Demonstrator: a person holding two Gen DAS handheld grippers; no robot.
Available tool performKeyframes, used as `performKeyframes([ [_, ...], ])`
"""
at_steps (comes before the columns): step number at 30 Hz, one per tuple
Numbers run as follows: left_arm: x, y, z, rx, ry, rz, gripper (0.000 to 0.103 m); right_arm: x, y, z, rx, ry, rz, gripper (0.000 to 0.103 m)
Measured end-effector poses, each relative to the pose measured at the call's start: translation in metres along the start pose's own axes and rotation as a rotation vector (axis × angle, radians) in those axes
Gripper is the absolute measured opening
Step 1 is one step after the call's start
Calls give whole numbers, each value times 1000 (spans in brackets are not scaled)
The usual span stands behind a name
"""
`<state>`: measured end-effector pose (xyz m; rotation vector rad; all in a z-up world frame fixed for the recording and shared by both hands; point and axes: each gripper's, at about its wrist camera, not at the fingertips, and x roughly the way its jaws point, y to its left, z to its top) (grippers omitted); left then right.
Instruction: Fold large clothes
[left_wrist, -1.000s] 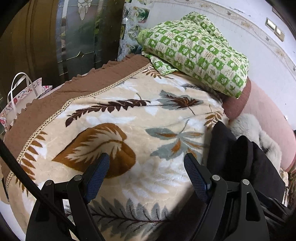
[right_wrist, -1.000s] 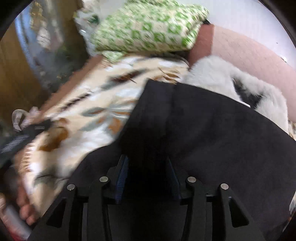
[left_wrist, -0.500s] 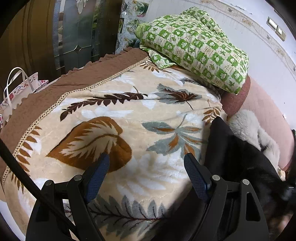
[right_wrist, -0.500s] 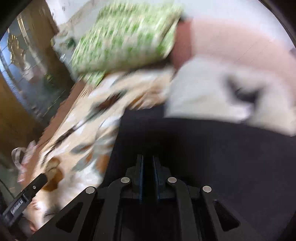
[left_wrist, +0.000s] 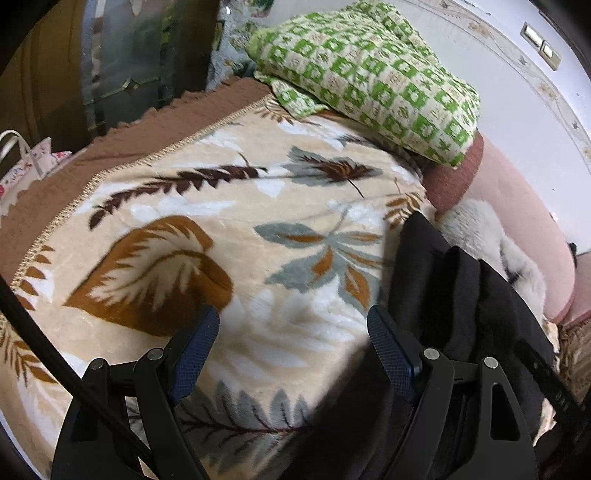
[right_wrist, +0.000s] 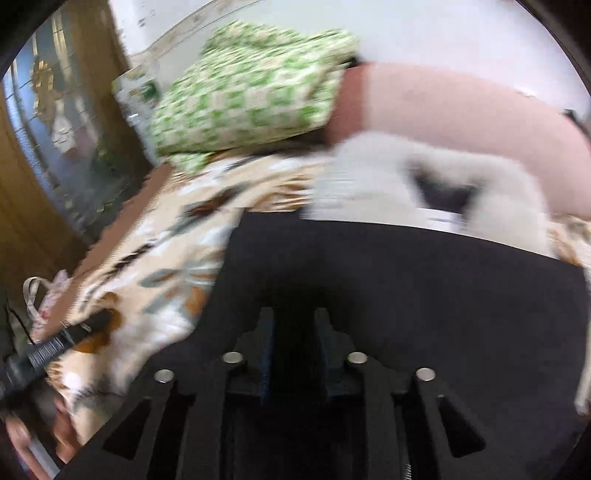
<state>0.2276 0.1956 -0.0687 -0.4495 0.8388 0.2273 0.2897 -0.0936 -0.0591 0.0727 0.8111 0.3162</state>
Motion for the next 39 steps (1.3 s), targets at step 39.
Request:
performKeyframes([
  [39, 2, 15, -91, 66, 507, -624, 81, -173, -261, -247, 731, 26, 115, 72],
])
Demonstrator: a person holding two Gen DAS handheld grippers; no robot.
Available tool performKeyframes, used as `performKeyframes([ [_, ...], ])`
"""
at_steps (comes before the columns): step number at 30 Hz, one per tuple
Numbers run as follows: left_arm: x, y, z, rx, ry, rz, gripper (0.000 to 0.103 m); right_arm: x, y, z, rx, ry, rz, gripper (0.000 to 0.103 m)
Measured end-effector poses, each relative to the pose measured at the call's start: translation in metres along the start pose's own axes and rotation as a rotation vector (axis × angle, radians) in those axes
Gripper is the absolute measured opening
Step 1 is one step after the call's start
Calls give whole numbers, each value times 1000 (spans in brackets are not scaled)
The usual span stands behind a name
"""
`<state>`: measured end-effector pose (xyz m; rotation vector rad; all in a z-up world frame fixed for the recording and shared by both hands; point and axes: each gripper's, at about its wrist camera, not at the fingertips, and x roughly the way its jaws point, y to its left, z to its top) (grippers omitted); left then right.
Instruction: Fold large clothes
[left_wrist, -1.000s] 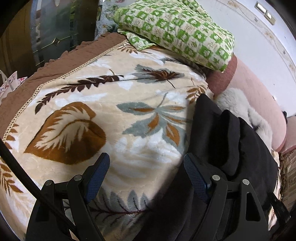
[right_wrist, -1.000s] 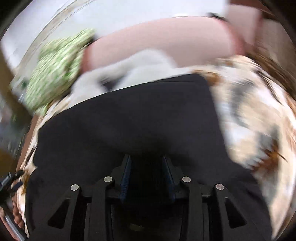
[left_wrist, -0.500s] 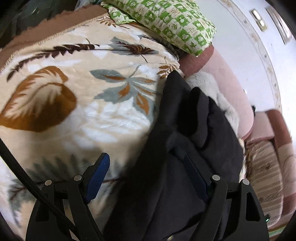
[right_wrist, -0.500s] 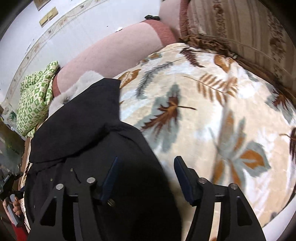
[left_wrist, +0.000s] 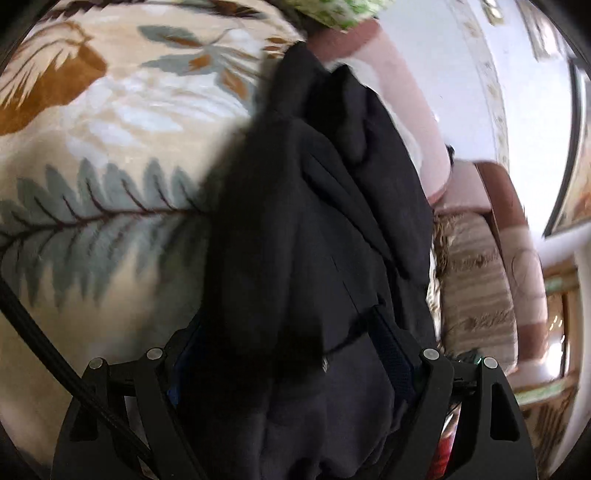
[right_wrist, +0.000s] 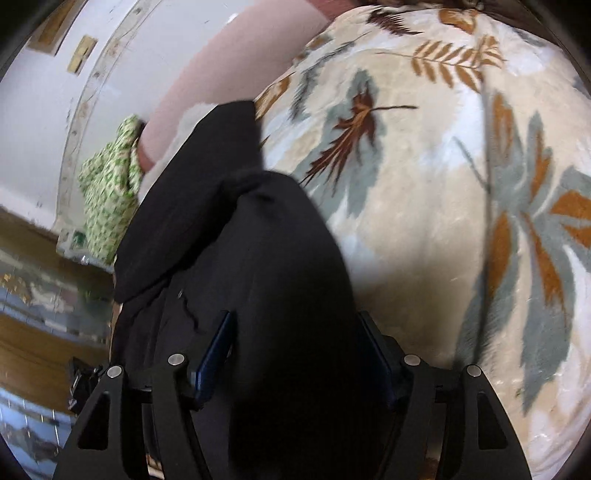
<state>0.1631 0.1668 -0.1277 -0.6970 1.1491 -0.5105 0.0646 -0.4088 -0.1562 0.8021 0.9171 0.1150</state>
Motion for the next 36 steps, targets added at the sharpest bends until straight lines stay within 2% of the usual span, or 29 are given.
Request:
performKeyframes([
  [4, -6, -7, -22, -15, 10, -64, 81, 2, 3, -15, -16, 141, 191, 74],
  [5, -7, -9, -30, -14, 15, -78, 81, 0, 4, -19, -34, 148, 204, 74],
  [11, 0, -15, -53, 29, 13, -17, 81, -8, 6, -39, -48, 131, 227, 74],
  [15, -1, -14, -56, 35, 6, -56, 81, 0, 14, -55, -67, 169, 245, 70],
  [17, -3, -14, -59, 43, 0, -72, 81, 6, 24, -61, -110, 180, 225, 70],
  [19, -3, -13, -60, 43, -2, -72, 81, 9, 31, -65, -146, 165, 179, 70],
  [22, -4, -6, -60, 15, -8, -91, 81, 10, 30, -66, -127, 140, 173, 70],
  [25, -4, -2, -60, -24, -16, -146, 81, 8, 30, -69, -114, 115, 171, 69],
  [29, -13, 11, -55, -115, -37, -305, 81, -3, 27, -69, -94, 87, 198, 62],
  [31, -11, 10, -54, -115, -31, -287, 81, -8, 26, -68, -96, 84, 206, 62],
  [33, -7, 2, -58, -67, -20, -209, 81, -9, 24, -72, -112, 91, 195, 62],
  [36, 0, -10, -67, 1, -9, -128, 81, -3, 25, -81, -123, 111, 188, 62],
])
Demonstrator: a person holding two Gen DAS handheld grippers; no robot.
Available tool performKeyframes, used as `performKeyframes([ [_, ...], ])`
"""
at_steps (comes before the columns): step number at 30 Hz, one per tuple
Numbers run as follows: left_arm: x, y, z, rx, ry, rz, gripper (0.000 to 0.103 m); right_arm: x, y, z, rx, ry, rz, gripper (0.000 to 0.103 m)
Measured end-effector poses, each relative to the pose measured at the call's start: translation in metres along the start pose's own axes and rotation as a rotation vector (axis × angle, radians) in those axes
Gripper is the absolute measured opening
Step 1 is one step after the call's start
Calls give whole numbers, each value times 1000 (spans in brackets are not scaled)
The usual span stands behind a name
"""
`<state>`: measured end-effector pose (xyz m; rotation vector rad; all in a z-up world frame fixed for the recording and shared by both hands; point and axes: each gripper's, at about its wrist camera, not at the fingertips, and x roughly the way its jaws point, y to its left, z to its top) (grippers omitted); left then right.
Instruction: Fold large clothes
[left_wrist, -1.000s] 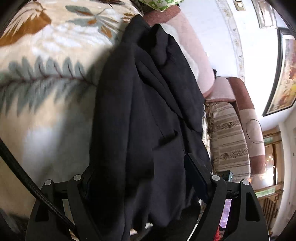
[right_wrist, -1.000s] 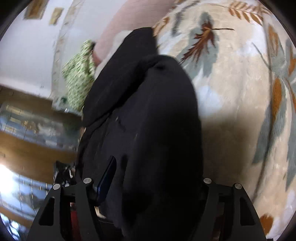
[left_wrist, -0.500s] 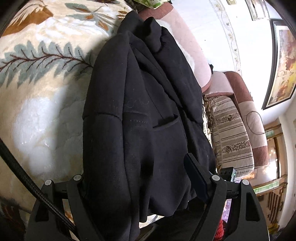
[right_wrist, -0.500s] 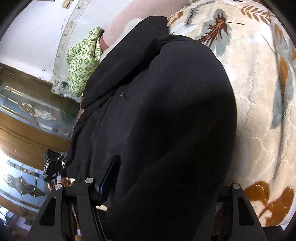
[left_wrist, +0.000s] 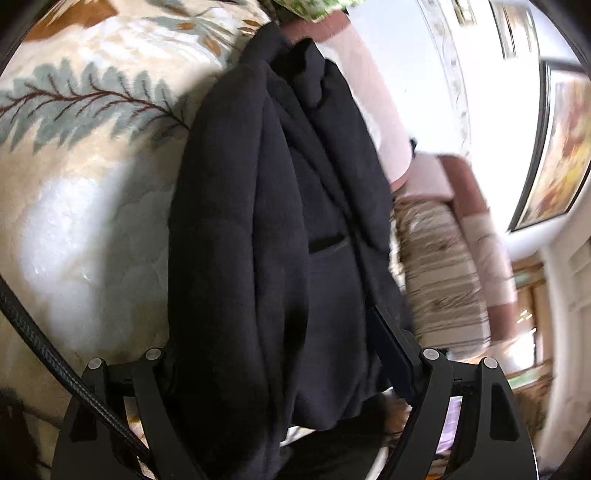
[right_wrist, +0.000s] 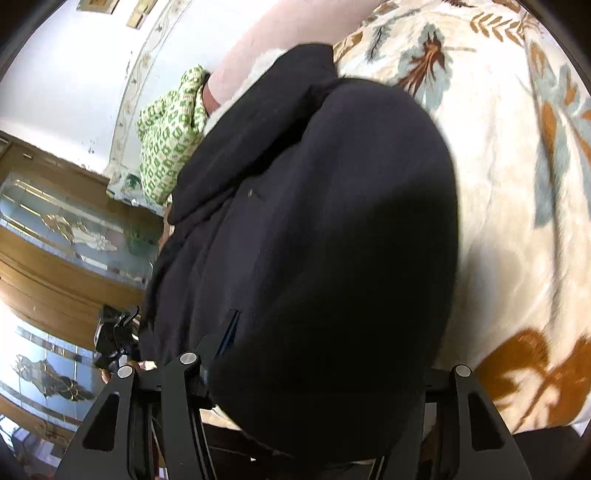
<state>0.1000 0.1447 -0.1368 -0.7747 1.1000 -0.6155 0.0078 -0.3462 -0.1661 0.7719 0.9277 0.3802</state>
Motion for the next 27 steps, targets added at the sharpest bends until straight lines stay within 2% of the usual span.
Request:
performKeyframes([
  [3, 9, 0, -6, -18, -3, 76, 81, 5, 1, -5, -1, -12, -8, 61],
  [4, 11, 0, -8, -38, -18, 104, 80, 6, 3, -5, -3, -20, -17, 57],
  [5, 10, -3, -12, -63, -58, 150, 74, 7, 4, -5, -4, -27, -36, 51],
  [6, 10, -7, -14, -73, -74, 209, 54, 8, 5, -4, -1, -30, -62, 41],
  [7, 11, -13, -15, -69, -78, 327, 40, 9, 5, -3, 3, -32, -80, 37],
  [8, 11, -20, -14, -54, -73, 384, 27, 8, 7, -1, 4, -34, -89, 30],
  [9, 9, -26, -12, -43, -74, 395, 18, 6, 9, 1, -1, -37, -101, 24],
  [11, -3, -42, -6, -16, -95, 410, 15, -3, 23, 7, -29, -57, -111, 19],
  [13, -27, -67, 0, 33, -147, 373, 13, -21, 41, 14, -73, -105, -78, 15],
  [16, -55, -97, 2, 94, -215, 366, 13, -56, 81, 28, -147, -193, -29, 14],
  [19, -70, -116, -5, 134, -242, 361, 13, -78, 104, 29, -180, -233, 30, 14],
  [23, -67, -110, -38, 191, -219, 398, 13, -88, 115, 3, -209, -222, 56, 15],
  [25, -63, -97, -46, 192, -211, 422, 13, -84, 105, -15, -213, -195, 26, 15],
  [27, -52, -70, -55, 149, -181, 450, 13, -67, 81, -28, -179, -147, -40, 14],
])
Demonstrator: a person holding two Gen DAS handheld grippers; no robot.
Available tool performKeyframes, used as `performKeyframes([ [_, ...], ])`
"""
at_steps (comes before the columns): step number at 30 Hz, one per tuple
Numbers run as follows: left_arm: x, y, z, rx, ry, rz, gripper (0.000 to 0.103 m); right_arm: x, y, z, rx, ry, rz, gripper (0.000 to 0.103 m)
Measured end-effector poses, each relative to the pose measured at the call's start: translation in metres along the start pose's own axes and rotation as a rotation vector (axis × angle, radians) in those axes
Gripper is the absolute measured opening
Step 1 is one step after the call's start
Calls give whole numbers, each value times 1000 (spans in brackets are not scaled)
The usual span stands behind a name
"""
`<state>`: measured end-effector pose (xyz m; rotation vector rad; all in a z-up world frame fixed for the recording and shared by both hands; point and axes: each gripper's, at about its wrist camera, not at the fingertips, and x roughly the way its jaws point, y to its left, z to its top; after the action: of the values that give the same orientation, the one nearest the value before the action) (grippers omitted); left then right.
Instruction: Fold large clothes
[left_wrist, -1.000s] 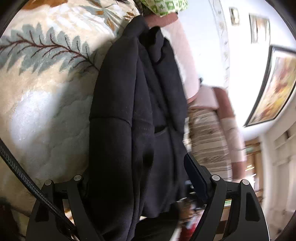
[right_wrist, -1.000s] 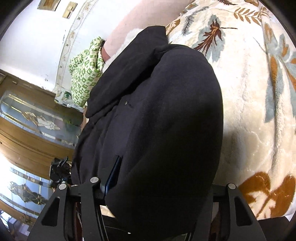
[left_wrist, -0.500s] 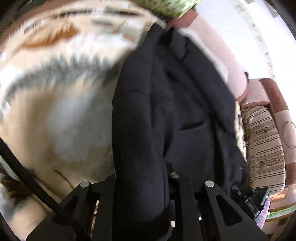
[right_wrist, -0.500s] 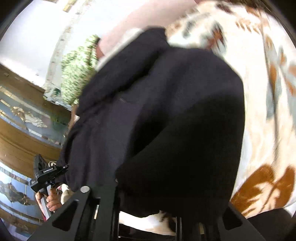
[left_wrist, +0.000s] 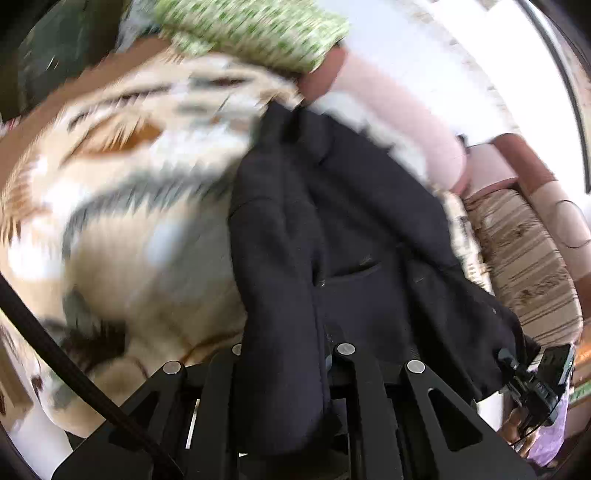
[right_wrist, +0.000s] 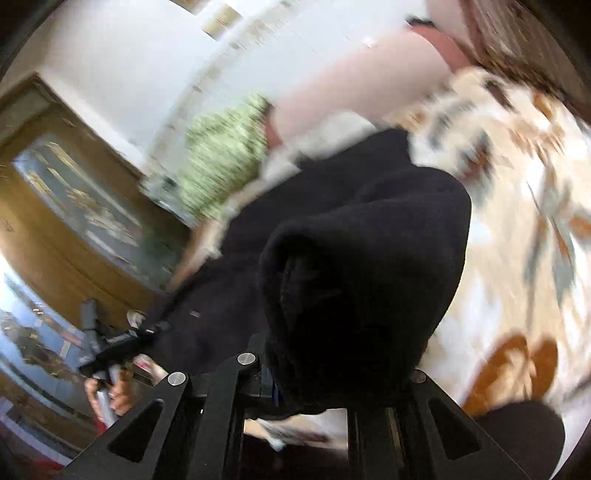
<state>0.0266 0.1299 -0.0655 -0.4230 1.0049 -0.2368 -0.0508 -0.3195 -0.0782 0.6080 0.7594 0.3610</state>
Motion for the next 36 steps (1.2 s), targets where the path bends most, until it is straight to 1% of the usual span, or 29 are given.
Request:
performKeyframes([
  [1, 8, 10, -4, -20, 21, 7, 13, 8, -15, -8, 40, 26, -16, 14],
  [3, 12, 19, -9, -30, 26, 25, 13, 12, -37, -17, 96, 47, -36, 15],
  [6, 7, 19, -7, -31, 15, 2, 14, 9, -49, -21, 120, 51, -25, 14],
  [9, -2, 8, 3, -12, -21, 8, 14, 6, -39, -11, 74, 43, -40, 14],
  [13, -14, -13, 18, 21, -79, 22, 14, -4, -21, 4, 34, 10, -28, 14],
  [18, -22, -28, 45, 32, -134, 0, 14, -8, 0, 28, 14, -31, -12, 14],
  [25, -18, -43, 97, 21, -188, -19, 14, 5, 33, 84, -68, -70, -38, 14],
  [29, -5, -50, 137, 9, -199, -22, 14, 21, 44, 119, -86, -84, -52, 14],
  [32, 16, -56, 175, -5, -188, -15, 14, 40, 48, 152, -88, -82, -71, 14],
  [34, 30, -58, 195, -12, -181, 2, 14, 55, 47, 178, -78, -75, -82, 14],
  [36, 54, -61, 224, -21, -165, 35, 14, 73, 44, 205, -73, -67, -100, 14],
])
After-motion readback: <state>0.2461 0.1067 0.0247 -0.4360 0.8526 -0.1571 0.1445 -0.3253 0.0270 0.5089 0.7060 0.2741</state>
